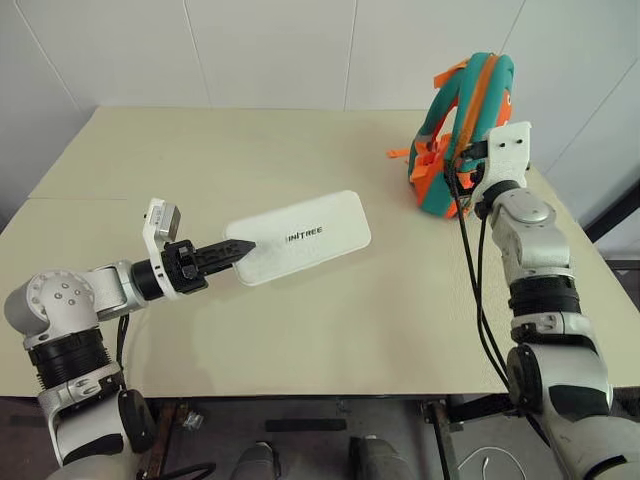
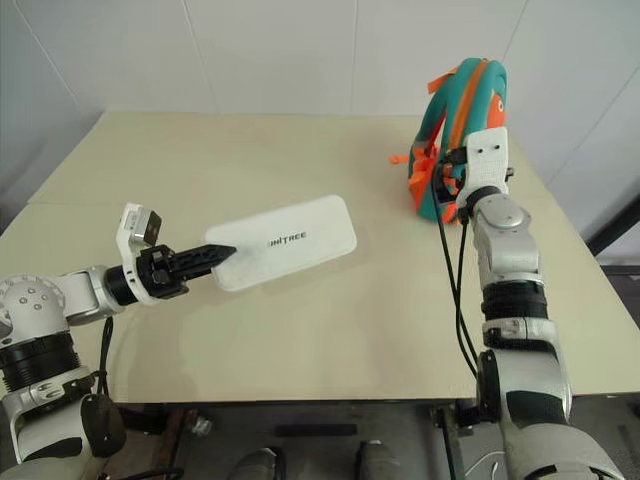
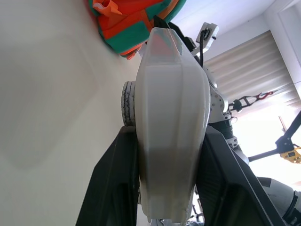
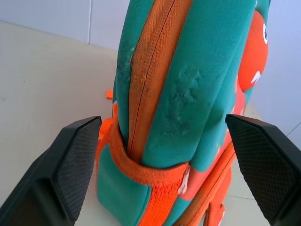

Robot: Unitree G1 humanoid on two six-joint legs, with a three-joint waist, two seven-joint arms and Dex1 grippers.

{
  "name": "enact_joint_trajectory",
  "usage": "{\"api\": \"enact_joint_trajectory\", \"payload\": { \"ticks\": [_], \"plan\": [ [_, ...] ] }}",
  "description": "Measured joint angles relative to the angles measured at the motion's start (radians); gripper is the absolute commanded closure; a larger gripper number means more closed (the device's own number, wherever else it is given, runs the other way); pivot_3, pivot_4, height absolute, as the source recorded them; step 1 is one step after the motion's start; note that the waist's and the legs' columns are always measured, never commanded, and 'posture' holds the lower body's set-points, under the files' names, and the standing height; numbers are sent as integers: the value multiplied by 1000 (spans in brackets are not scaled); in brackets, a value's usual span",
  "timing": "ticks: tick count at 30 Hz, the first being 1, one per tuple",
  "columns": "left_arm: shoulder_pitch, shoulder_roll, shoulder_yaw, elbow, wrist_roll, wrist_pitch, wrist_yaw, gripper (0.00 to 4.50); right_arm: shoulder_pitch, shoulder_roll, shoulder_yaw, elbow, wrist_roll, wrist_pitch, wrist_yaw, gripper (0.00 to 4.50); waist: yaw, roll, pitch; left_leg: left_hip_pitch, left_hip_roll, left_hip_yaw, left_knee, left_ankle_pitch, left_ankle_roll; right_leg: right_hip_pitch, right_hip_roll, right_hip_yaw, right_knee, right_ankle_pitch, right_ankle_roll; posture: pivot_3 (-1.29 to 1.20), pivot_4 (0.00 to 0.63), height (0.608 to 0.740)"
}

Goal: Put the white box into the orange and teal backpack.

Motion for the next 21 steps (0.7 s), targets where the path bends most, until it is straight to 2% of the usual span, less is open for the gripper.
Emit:
{"api": "enact_joint_trajectory", "payload": {
  "ticks": [4, 5, 7, 11, 18, 19, 21],
  "plan": [
    [14, -9, 19, -10, -40, 0, 50, 3255, -71, 25, -6, 156, -5, -96, -35, 0, -7, 0, 0, 0, 0, 0, -2, 1, -1, 0, 0, 0, 0, 0, 0, 0, 150, 740],
    [15, -13, 21, -10, -49, 0, 60, 3255, -90, 31, -7, 194, -5, -113, -45, 194, -7, 0, 0, 0, 0, 0, -2, 1, -2, 0, 0, 0, 1, 0, 0, 0, 150, 740],
    [16, -25, 25, -16, -65, 0, 81, 3255, -126, 38, -7, 275, -13, -152, -71, 647, -9, 0, 0, 0, 0, 0, -2, 1, -2, 0, 0, 0, 0, 0, 0, 0, 150, 740],
    [17, -28, 37, -19, -89, 0, 116, 3255, -153, 41, -6, 345, -24, -192, -92, 1997, -10, 0, 0, 0, 0, 0, -4, 2, -3, 0, 0, 0, 0, 0, 0, 0, 150, 740],
    [23, -31, 65, -21, -130, 0, 161, 3255, -150, 41, -13, 338, -12, -189, -72, 4271, -9, 0, 0, 0, 0, 1, -5, 2, -3, 0, 0, 0, 0, 0, 0, 0, 150, 740],
    [23, -31, 71, -20, -138, 0, 167, 3255, -136, 41, -15, 304, -2, -173, -52, 4493, -10, 0, 0, 0, 0, 1, -5, 2, -3, 0, 0, 0, 0, 0, 0, 0, 150, 740],
    [22, -30, 73, -14, -144, 0, 176, 3255, -105, 41, -15, 227, 18, -129, -13, 4500, -9, 0, 0, 0, 0, 1, -7, 2, -3, -1, 0, 0, -1, 0, 0, 0, 150, 740]
  ]
}}
